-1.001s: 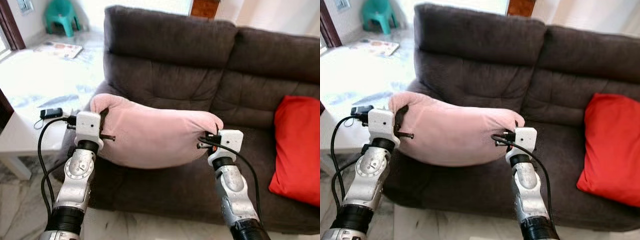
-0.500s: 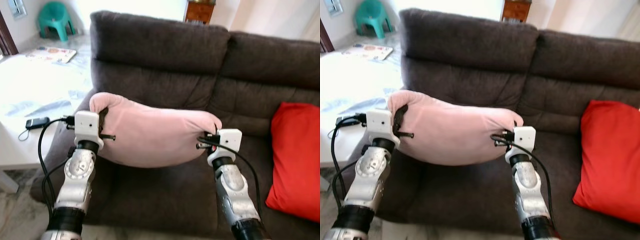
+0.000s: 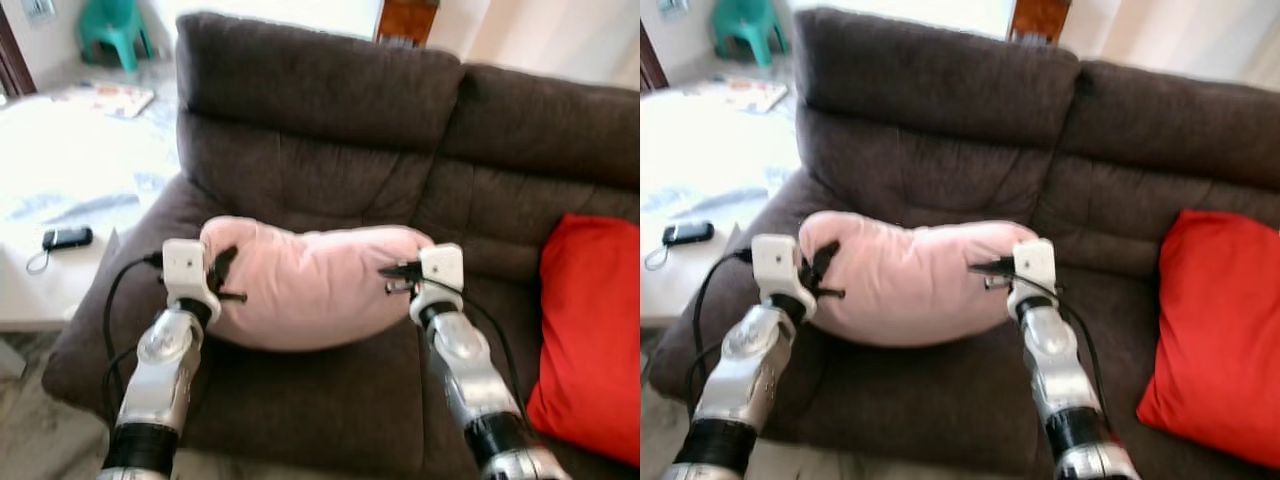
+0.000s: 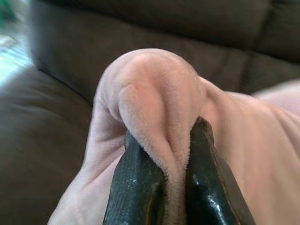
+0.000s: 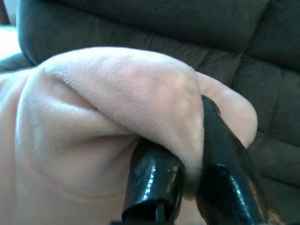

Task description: Move the pillow to the sofa from floor

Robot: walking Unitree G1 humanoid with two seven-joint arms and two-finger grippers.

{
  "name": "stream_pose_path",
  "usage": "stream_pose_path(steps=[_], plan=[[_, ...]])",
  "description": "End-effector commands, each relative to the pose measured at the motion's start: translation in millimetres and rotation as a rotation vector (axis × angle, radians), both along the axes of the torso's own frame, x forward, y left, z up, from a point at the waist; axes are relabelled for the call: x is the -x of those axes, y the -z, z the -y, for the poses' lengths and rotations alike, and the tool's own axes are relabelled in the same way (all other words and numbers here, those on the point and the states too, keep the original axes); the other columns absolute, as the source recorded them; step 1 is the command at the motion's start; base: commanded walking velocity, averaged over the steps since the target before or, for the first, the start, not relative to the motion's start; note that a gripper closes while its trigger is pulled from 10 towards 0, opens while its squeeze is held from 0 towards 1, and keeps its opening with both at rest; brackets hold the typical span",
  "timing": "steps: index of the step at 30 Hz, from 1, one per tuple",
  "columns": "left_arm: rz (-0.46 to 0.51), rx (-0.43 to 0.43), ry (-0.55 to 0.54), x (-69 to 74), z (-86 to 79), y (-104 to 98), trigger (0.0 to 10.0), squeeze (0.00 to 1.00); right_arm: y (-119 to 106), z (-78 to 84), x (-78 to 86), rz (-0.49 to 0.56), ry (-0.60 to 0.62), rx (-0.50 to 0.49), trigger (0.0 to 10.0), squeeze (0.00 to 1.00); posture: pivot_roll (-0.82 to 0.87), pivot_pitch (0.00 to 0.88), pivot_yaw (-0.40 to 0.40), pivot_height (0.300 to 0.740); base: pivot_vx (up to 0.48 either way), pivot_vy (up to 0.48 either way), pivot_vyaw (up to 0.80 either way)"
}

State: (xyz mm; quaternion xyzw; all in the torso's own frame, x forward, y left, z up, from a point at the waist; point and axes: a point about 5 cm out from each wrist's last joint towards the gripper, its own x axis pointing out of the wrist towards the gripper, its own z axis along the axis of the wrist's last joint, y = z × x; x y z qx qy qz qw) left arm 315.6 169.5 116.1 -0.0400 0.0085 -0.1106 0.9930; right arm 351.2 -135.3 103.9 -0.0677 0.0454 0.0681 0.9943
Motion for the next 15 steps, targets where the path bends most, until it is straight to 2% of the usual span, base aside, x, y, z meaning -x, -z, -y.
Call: stream_pose_path(steps=[1, 4, 9, 12, 15], plan=[[0.023, 0.038, 0.142, 0.3, 27.4, -8.5, 10.0, 0.0, -20.0, -17.9, -12.1, 0.054, -0.072, 0.041, 10.0, 0.0, 0.18, 0.0, -0.15, 0.74, 0.0, 0.0, 0.0], [0.017, 0.049, 0.162, 1.2, 32.1, -8.1, 10.0, 0.0, -21.0, -23.1, -17.3, 0.032, -0.072, 0.064, 10.0, 0.0, 0.19, 0.0, -0.152, 0.74, 0.0, 0.0, 0.0], [0.019, 0.074, 0.217, 2.5, 42.0, -12.4, 10.0, 0.0, -25.4, -42.8, -24.4, 0.003, -0.105, 0.021, 10.0, 0.0, 0.2, 0.0, -0.166, 0.74, 0.0, 0.0, 0.0], [0.032, 0.098, 0.244, 5.2, 43.8, -18.0, 10.0, 0.0, -30.2, -62.9, -27.7, -0.016, -0.16, 0.008, 10.0, 0.0, 0.21, 0.0, -0.174, 0.74, 0.0, 0.0, 0.0], [0.045, 0.121, 0.269, 8.0, 45.1, -22.6, 10.0, 0.0, -29.2, -69.4, -29.1, -0.046, -0.17, 0.013, 10.0, 0.0, 0.21, 0.0, -0.178, 0.74, 0.0, 0.0, 0.0]])
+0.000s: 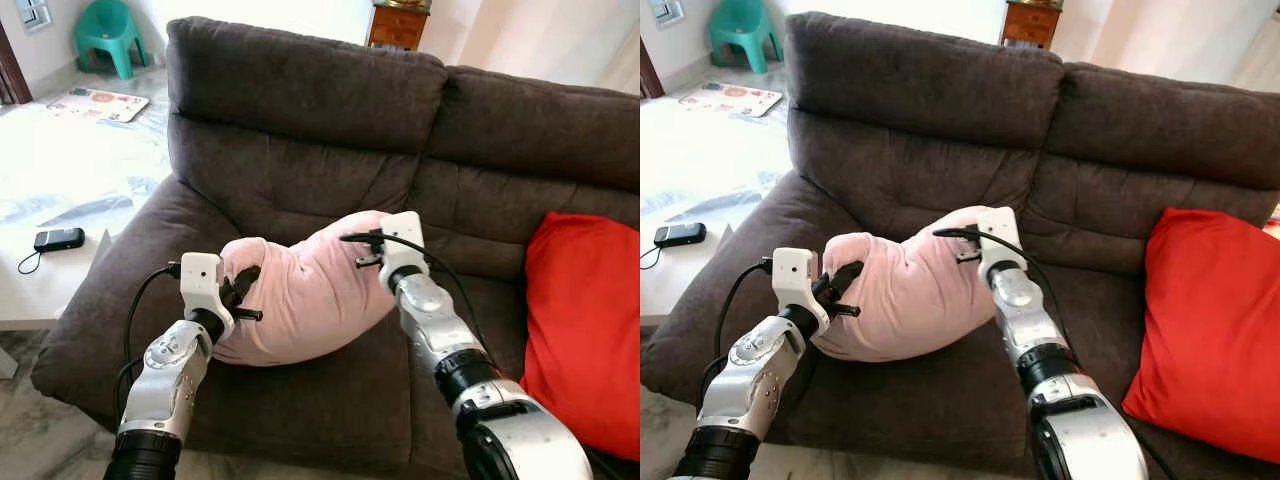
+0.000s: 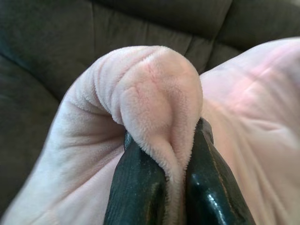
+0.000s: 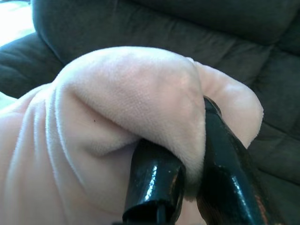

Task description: Move the pillow to the sofa from floor

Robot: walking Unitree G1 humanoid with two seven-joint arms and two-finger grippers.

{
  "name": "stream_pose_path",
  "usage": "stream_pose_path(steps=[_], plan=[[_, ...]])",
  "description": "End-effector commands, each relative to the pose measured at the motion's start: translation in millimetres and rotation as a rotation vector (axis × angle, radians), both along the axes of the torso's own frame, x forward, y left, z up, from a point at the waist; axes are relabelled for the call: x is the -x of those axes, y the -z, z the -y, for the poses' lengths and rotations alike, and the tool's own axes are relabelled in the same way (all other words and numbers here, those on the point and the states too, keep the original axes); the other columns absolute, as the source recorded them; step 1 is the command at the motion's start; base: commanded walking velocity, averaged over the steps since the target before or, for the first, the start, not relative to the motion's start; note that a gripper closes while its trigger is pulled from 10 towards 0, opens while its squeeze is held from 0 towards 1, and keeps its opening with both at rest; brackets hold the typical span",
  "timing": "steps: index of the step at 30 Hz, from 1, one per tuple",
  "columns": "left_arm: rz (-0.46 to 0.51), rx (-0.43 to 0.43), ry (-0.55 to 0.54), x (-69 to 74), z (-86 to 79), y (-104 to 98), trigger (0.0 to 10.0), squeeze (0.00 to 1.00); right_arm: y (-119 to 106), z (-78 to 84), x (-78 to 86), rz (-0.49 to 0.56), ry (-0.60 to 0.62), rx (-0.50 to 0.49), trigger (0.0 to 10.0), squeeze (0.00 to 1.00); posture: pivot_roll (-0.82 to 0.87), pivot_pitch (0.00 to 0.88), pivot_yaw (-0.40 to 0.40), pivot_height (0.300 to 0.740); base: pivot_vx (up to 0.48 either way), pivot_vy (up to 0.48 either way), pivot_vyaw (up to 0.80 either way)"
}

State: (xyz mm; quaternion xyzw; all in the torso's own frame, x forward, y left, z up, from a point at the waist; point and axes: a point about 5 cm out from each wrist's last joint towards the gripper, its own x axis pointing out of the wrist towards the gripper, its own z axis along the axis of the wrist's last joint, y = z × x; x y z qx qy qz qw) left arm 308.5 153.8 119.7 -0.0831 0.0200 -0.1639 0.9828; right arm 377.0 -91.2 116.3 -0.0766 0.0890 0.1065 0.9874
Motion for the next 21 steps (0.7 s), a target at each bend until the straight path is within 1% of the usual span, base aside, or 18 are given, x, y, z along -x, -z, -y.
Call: stream_pose_path(steps=[1, 3, 5, 10, 11, 12, 21], plan=[[0.079, 0.049, 0.162, 1.6, 29.7, -20.4, 10.0, 0.0, -15.8, -27.2, -3.5, 0.034, -0.103, -0.008, 10.0, 0.0, 0.22, 0.0, -0.182, 0.74, 0.0, 0.0, 0.0], [0.087, 0.068, 0.195, 4.4, 30.2, -26.4, 10.0, 0.0, -13.8, -34.6, -3.2, 0.011, -0.113, -0.018, 10.0, 0.0, 0.23, 0.0, -0.186, 0.74, 0.0, 0.0, 0.0], [0.088, 0.076, 0.209, 5.7, 29.9, -28.6, 10.0, 0.0, -12.9, -37.2, -2.9, 0.003, -0.116, -0.019, 10.0, 0.0, 0.23, 0.0, -0.19, 0.74, 0.0, 0.0, 0.0], [0.075, 0.08, 0.218, 8.7, 28.4, -27.4, 10.0, 0.0, -10.4, -38.0, -2.6, -0.011, -0.118, -0.02, 10.0, 0.0, 0.24, 0.0, -0.193, 0.74, 0.0, 0.0, 0.0], [0.065, 0.069, 0.219, 9.4, 28.3, -25.0, 10.0, 0.0, -9.0, -36.9, -2.3, -0.016, -0.11, -0.029, 10.0, 0.62, 0.24, 0.0, -0.192, 0.74, 0.0, 0.0, 0.0], [0.059, 0.063, 0.222, 9.8, 28.7, -23.5, 10.0, 0.0, -8.1, -35.7, -2.2, -0.018, -0.103, -0.035, 10.0, 1.0, 0.24, 0.0, -0.192, 0.74, 0.0, 0.0, 0.0], [0.033, 0.068, 0.226, 9.7, 34.0, -17.0, 10.0, 0.0, -5.8, -32.1, -2.2, -0.021, -0.092, -0.039, 10.0, 1.0, 0.23, 0.0, -0.189, 0.74, 0.0, 0.0, 0.0]])
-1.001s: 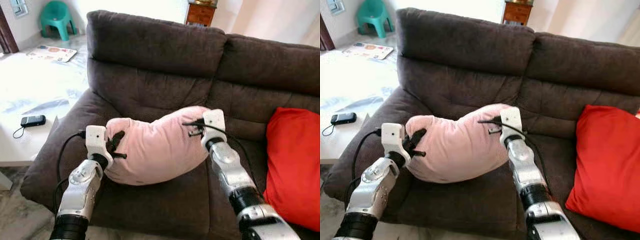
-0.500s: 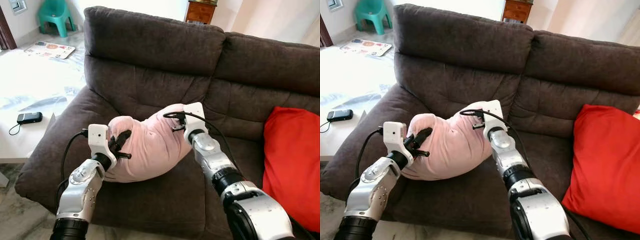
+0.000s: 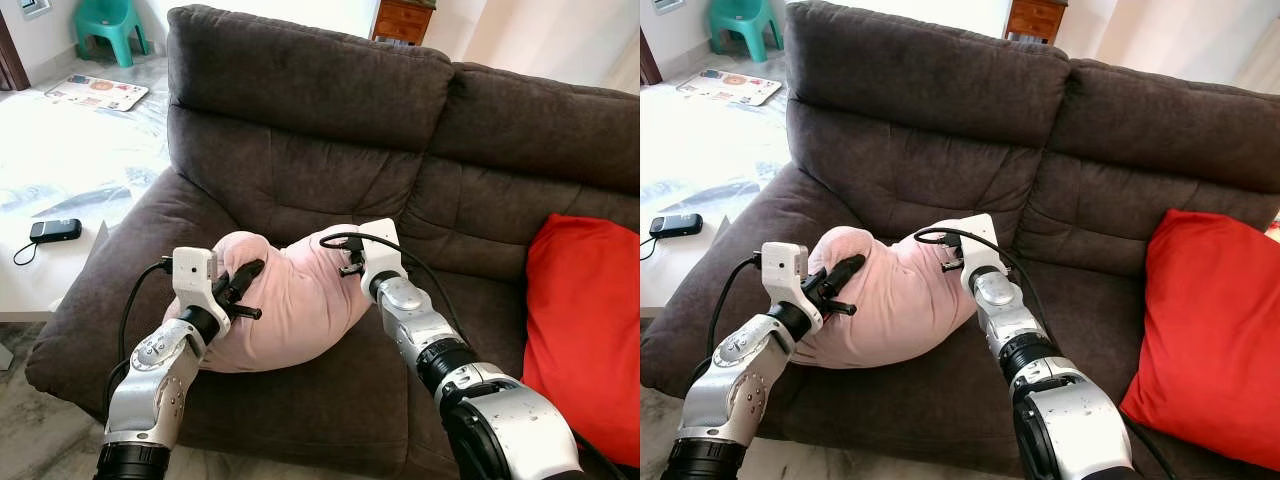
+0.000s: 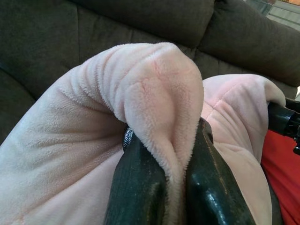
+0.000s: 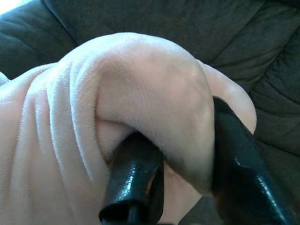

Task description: Move the pillow to the sofa from floor

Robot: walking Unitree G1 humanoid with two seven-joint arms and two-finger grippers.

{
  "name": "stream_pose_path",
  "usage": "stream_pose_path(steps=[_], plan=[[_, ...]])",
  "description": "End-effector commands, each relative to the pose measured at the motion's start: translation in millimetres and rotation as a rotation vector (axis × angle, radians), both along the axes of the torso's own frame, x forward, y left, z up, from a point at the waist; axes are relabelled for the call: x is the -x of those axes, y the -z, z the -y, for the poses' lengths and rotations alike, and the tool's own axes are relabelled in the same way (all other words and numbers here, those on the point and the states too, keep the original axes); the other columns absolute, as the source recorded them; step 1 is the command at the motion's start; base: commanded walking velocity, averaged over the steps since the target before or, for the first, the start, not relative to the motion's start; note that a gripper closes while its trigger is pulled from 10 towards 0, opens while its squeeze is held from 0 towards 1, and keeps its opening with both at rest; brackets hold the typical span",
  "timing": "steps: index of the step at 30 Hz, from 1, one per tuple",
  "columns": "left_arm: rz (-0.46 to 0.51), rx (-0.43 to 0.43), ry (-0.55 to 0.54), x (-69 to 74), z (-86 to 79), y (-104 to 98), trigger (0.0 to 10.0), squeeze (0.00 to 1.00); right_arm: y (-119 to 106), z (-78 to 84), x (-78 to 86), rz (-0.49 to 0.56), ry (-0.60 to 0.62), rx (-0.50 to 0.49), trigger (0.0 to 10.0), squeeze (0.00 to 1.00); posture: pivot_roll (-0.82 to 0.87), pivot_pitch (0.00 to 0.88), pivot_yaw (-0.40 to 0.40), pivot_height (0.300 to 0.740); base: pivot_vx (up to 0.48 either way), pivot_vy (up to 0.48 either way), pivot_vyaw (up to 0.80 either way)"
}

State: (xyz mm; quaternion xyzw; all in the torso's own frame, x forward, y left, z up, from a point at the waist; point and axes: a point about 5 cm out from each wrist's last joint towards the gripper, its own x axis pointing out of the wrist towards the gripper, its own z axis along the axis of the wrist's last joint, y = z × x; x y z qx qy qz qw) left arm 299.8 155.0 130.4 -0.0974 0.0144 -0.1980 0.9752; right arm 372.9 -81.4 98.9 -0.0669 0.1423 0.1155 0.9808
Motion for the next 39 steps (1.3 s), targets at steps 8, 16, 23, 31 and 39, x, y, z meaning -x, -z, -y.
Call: stream_pose_path(steps=[8, 16, 23, 31, 39], plan=[[0.044, 0.066, 0.197, 2.3, 42.0, -12.2, 10.0, 0.0, -41.4, -29.8, -11.6, 0.143, -0.077, -0.134, 10.0, 1.0, 0.23, 0.0, -0.192, 0.74, 0.0, 0.0, 0.0], [0.064, 0.105, 0.186, -2.8, 46.7, -18.1, 10.0, 0.0, -72.5, -54.1, -16.6, 0.207, -0.131, -0.27, 10.0, 1.0, 0.25, 0.0, -0.21, 0.74, 0.0, 0.0, 0.0], [0.068, 0.108, 0.172, -2.1, 49.9, -18.0, 10.0, 0.0, -83.6, -94.1, -4.5, 0.236, -0.328, -0.302, 10.0, 0.0, 0.27, 0.0, -0.226, 0.74, 0.0, 0.0, 0.0], [0.061, 0.097, 0.142, -2.6, 49.8, -12.5, 10.0, 0.0, -68.9, -101.3, 4.3, 0.208, -0.389, -0.279, 10.0, 0.0, 0.26, 0.0, -0.23, 0.74, 0.0, 0.0, 0.0], [0.048, 0.092, 0.114, -2.3, 45.8, -8.2, 10.0, 0.0, -59.6, -78.8, -1.1, 0.198, -0.325, -0.265, 10.0, 0.0, 0.25, 0.0, -0.225, 0.74, 0.0, 0.0, 0.0]])
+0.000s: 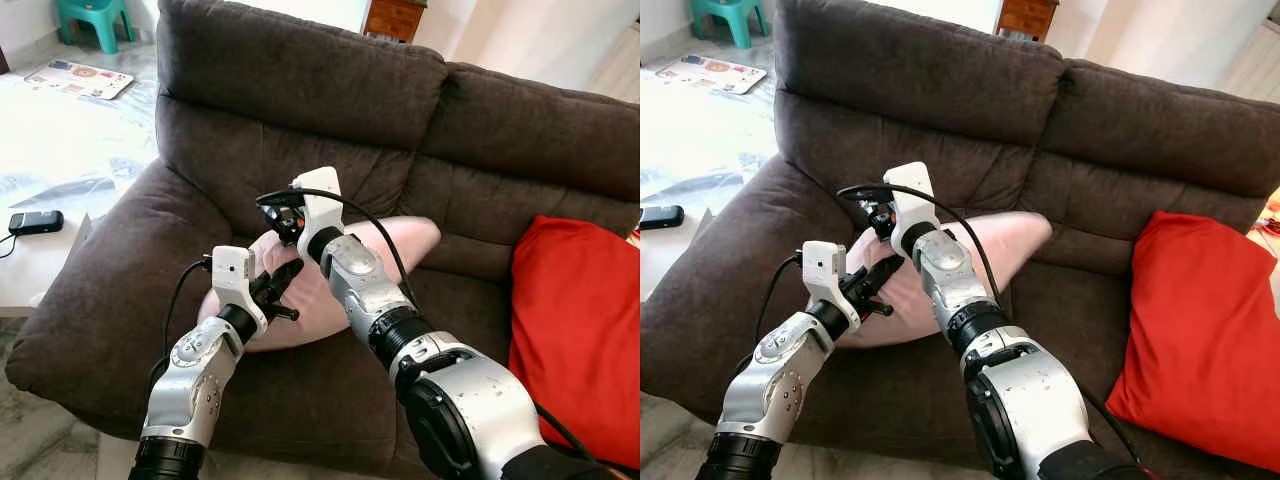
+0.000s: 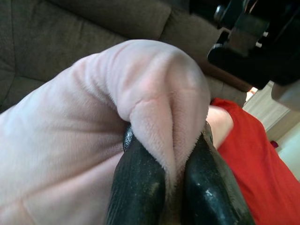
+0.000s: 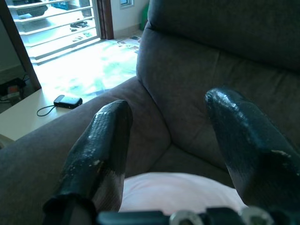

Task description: Move the pillow to the sofa from floor

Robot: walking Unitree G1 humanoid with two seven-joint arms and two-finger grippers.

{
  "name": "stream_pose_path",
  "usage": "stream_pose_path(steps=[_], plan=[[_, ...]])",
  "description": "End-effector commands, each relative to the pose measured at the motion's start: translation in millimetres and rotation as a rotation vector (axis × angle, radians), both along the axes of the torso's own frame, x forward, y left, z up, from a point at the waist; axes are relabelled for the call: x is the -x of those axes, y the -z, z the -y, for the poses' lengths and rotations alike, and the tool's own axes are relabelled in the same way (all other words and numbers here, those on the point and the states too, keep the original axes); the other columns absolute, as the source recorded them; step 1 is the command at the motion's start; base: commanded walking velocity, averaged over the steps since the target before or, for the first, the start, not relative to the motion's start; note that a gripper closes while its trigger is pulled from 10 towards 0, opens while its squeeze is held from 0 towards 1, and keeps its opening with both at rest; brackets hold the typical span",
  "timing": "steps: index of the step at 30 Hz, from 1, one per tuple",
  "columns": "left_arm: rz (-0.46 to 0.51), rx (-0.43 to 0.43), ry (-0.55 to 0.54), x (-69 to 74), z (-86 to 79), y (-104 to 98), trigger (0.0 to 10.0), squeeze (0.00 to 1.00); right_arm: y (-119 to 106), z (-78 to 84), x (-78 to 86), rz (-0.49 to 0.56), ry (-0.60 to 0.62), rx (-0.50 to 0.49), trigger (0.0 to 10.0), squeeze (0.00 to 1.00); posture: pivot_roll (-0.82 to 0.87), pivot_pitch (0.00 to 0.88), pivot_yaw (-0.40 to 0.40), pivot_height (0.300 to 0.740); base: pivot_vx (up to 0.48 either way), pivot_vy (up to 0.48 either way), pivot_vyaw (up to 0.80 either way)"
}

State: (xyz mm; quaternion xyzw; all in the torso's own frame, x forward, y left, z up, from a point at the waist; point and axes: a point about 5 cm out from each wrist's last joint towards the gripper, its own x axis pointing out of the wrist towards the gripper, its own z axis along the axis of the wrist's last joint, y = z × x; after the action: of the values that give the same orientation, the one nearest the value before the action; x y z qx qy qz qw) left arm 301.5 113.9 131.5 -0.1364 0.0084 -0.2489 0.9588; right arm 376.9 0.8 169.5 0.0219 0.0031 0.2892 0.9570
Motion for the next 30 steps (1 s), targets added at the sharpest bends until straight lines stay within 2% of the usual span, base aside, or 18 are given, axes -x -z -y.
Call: stream_pose_path(steps=[1, 3, 5, 6, 8, 9, 10, 11, 13, 14, 18, 19, 20, 24, 25, 26, 28, 30], plan=[[0.039, 0.008, 0.002, -0.8, 3.8, -6.2, 10.0, 0.0, 11.8, 5.7, 2.4, -0.03, 0.021, -0.005, 10.0, 0.0, 0.25, 0.0, -0.224, 0.74, 0.0, 0.0, 0.0], [0.023, -0.001, -0.053, -4.2, -2.5, -1.3, 10.0, 0.0, 15.5, 18.2, -0.1, -0.029, 0.063, 0.001, 10.0, 0.0, 0.25, 0.0, -0.22, 0.74, 0.0, 0.0, 0.0], [0.007, 0.012, -0.164, -9.6, -14.1, 2.3, 10.0, 0.0, 17.6, 31.6, -2.8, -0.02, 0.109, 0.007, 10.0, 0.0, 0.25, 0.0, -0.22, 0.74, 0.0, 0.0, 0.0], [-0.022, 0.009, -0.301, -14.2, -30.0, 7.1, 10.0, 0.0, 18.3, 47.7, -6.2, -0.012, 0.169, 0.0, 10.0, 0.0, 0.24, 0.0, -0.216, 0.74, 0.0, 0.0, 0.0], [-0.036, 0.009, -0.372, -15.8, -38.5, 9.4, 10.0, 0.0, 18.3, 56.4, -7.7, -0.003, 0.198, 0.0, 10.0, 0.0, 0.24, 0.0, -0.216, 0.74, 0.0, 0.0, 0.0], [-0.092, 0.048, -0.521, -17.8, -56.8, 14.6, 10.0, 0.0, 19.9, 73.8, -9.6, 0.011, 0.254, 0.009, 10.0, 0.0, 0.24, 0.0, -0.215, 0.74, 0.0, 0.0, 0.0], [-0.118, 0.061, -0.578, -18.0, -63.9, 17.2, 10.0, 0.0, 20.6, 80.7, -10.1, 0.014, 0.277, 0.01, 10.0, 0.0, 0.24, 0.0, -0.215, 0.74, 0.0, 0.0, 0.0], [-0.184, 0.08, -0.718, -15.9, -82.5, 25.0, 10.0, 0.0, 22.2, 99.7, -10.7, 0.027, 0.338, 0.009, 10.0, 0.0, 0.23, 0.0, -0.212, 0.74, 0.0, 0.0, 0.0], [-0.239, 0.099, -0.823, -11.7, -97.5, 32.1, 10.0, 0.0, 24.2, 118.5, -10.1, 0.04, 0.396, 0.018, 10.0, 0.0, 0.23, 0.0, -0.211, 0.74, 0.0, 0.0, 0.0], [-0.296, 0.168, -0.899, -6.8, -109.0, 39.9, 10.0, 0.0, 26.8, 138.3, -8.3, 0.049, 0.458, 0.024, 10.0, 0.0, 0.23, 0.0, -0.209, 0.74, 0.0, 0.0, 0.0], [-0.312, 0.177, -0.956, -2.3, -119.5, 44.0, 10.0, 0.0, 31.9, 171.8, -2.7, 0.06, 0.578, 0.032, 10.0, 0.0, 0.22, 0.0, -0.203, 0.74, 0.0, 0.0, 0.0], [-0.311, 0.219, -0.971, -4.2, -119.3, 42.9, 10.0, 0.0, 36.2, 185.2, 0.9, 0.053, 0.634, 0.039, 10.0, 0.0, 0.22, 0.0, -0.196, 0.74, 0.0, 0.0, 0.0], [-0.311, 0.245, -0.975, -5.7, -118.1, 41.6, 10.0, 0.0, 39.0, 190.8, 2.8, 0.046, 0.658, 0.052, 10.0, 0.0, 0.22, 0.0, -0.194, 0.74, 0.0, 0.0, 0.0], [-0.289, 0.332, -0.991, -12.7, -112.3, 33.2, 10.0, 0.0, 46.6, 201.2, 8.6, 0.023, 0.718, 0.053, 10.0, 0.0, 0.21, 0.0, -0.189, 0.74, 0.0, 0.0, 0.0], [-0.269, 0.414, -0.992, -18.4, -107.5, 26.4, 10.0, 0.0, 50.3, 201.6, 11.3, 0.017, 0.723, 0.051, 10.0, 0.0, 0.21, 0.0, -0.186, 0.74, 0.0, 0.0, 0.0], [-0.262, 0.443, -0.99, -20.5, -105.8, 24.0, 10.0, 0.0, 51.5, 201.2, 12.2, 0.016, 0.722, 0.055, 10.0, 0.0, 0.21, 0.0, -0.186, 0.74, 0.0, 0.0, 0.0], [-0.252, 0.45, -0.955, -25.6, -100.2, 19.3, 10.0, 0.0, 53.8, 200.2, 13.5, 0.011, 0.724, 0.055, 10.0, 0.0, 0.21, 0.0, -0.186, 0.74, 0.0, 0.0, 0.0], [-0.227, 0.381, -0.801, -39.2, -79.3, 8.5, 10.0, 0.0, 58.7, 197.5, 16.0, -0.002, 0.719, 0.054, 10.0, 0.0, 0.21, 0.0, -0.183, 0.74, 0.0, 0.0, 0.0]])
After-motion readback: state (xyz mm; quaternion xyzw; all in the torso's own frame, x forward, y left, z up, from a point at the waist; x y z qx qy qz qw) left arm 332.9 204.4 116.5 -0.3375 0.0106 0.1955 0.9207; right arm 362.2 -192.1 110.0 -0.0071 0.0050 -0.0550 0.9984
